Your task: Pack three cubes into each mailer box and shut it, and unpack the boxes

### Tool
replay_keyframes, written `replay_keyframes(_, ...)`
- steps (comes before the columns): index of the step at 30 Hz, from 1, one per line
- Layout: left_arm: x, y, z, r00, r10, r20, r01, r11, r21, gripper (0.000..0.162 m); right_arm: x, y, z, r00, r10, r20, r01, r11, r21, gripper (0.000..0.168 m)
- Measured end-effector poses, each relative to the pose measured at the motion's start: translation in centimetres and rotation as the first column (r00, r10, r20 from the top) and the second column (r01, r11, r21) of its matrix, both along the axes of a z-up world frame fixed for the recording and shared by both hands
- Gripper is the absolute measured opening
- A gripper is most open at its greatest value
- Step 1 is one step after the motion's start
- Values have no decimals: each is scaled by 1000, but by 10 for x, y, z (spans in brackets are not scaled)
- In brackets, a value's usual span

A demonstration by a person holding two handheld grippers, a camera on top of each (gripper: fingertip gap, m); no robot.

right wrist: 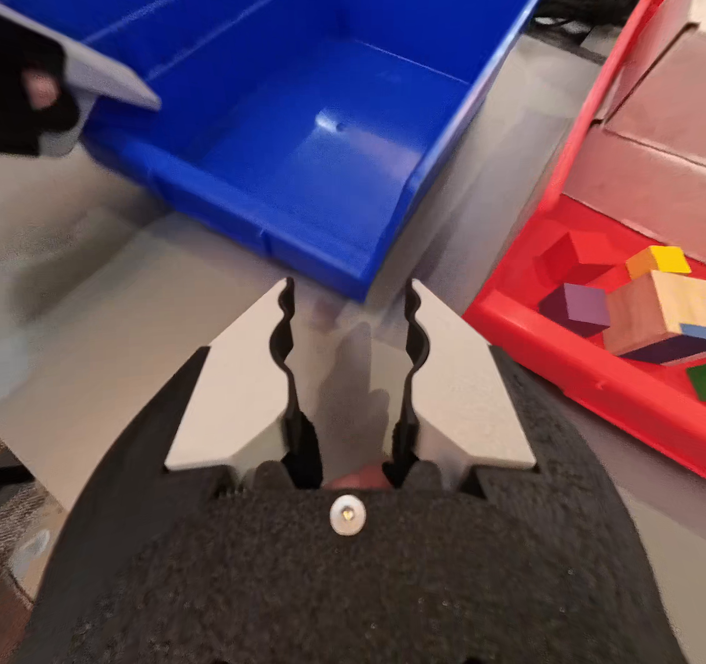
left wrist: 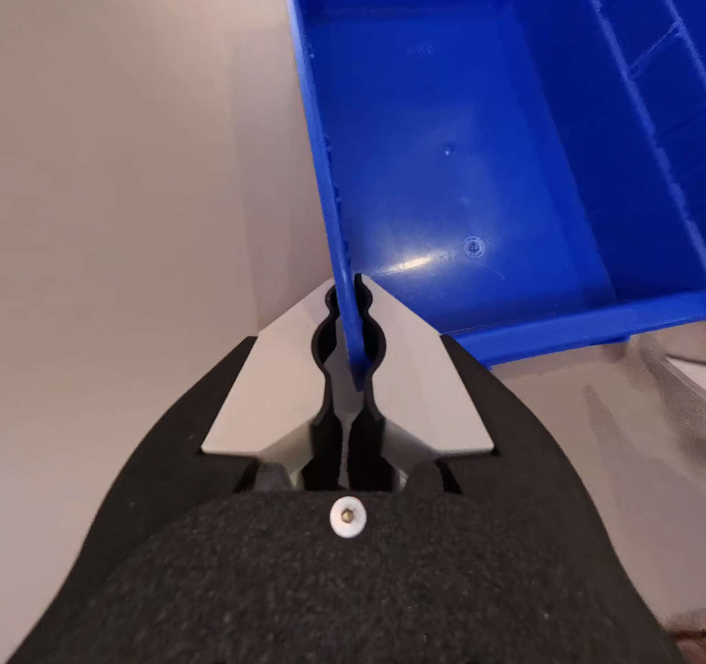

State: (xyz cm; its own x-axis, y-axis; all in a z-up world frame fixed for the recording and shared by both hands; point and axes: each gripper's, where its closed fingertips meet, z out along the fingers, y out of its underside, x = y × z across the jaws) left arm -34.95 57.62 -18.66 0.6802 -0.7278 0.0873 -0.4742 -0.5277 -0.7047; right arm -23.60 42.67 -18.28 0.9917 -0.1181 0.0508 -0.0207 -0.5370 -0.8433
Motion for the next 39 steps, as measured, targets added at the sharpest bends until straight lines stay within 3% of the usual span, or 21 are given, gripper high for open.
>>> replay_keyframes(1, -6, -10, 0, 1000, 10, 9, -10, 1000, -6, 4, -2, 3, -1, 1000, -5, -10, 5, 1000, 2, 61)
replay_keyframes(3, -18, -26, 0, 1000, 21, 4, -21, 1000, 6, 4, -13, 3, -8, 998, 34, -48, -36, 999, -30, 84)
replay_keyframes(4, -25, -30, 0, 1000, 28, -8, -28, 999, 19, 5, -17, 1, -9, 997, 36, -71, -38, 999, -26, 81)
replay_keyframes(7, -43, -40, 0, 998, 48, -41, -46, 998, 37, 6, -24, -9, 11, 994, 31, -105, -26, 999, 43, 57)
replay_keyframes(9, -50, -46, 0, 997, 70, -25, -69, 997, 33, 6, -22, -12, 33, 996, 8, -93, 5, 990, 141, 53)
replay_keyframes(13, -57, -65, 1, 997, 75, -13, -75, 997, 30, 6, -7, -10, 5, 995, -86, -40, 86, 996, 12, 51)
replay_keyframes(14, -57, -71, 1, 998, 69, -13, -68, 997, 32, 6, -8, -9, 1, 997, -70, -36, 70, 998, -7, 41)
replay_keyframes(15, -58, -75, 1, 998, 62, -20, -61, 997, 44, 7, -12, -8, 5, 998, -46, -53, 47, 999, 15, 18)
replay_keyframes(16, -61, -79, 1, 997, 72, -40, -70, 996, 55, 6, -9, -10, 7, 996, -74, -48, 74, 997, 8, 9)
replay_keyframes(19, -64, -88, 8, 994, 109, -23, -107, 992, 69, 4, -8, -16, 17, 994, -105, 5, 105, 994, -15, 5)
replay_keyframes(24, -50, -98, 67, 986, 136, 101, -159, 950, 268, 2, 9, -31, 83, 982, -143, 122, 117, 973, 197, 5)
replay_keyframes(28, 6, -115, 123, 965, 72, 250, -160, 921, 355, 2, 61, -59, 152, 952, -250, 176, 179, 923, 340, 4)
replay_keyframes(33, 123, -163, 183, 913, -81, 400, -121, 883, 454, 3, 163, -132, 223, 854, -467, 228, 305, 806, 508, 5)
replay_keyframes(36, 209, -198, 197, 893, -166, 418, -68, 869, 490, 3, 242, -182, 231, 786, -569, 242, 375, 750, 546, 6)
replay_keyframes(39, 297, -237, 186, 891, -216, 399, 2, 881, 473, 2, 325, -227, 206, 761, -621, 187, 484, 735, 475, 7)
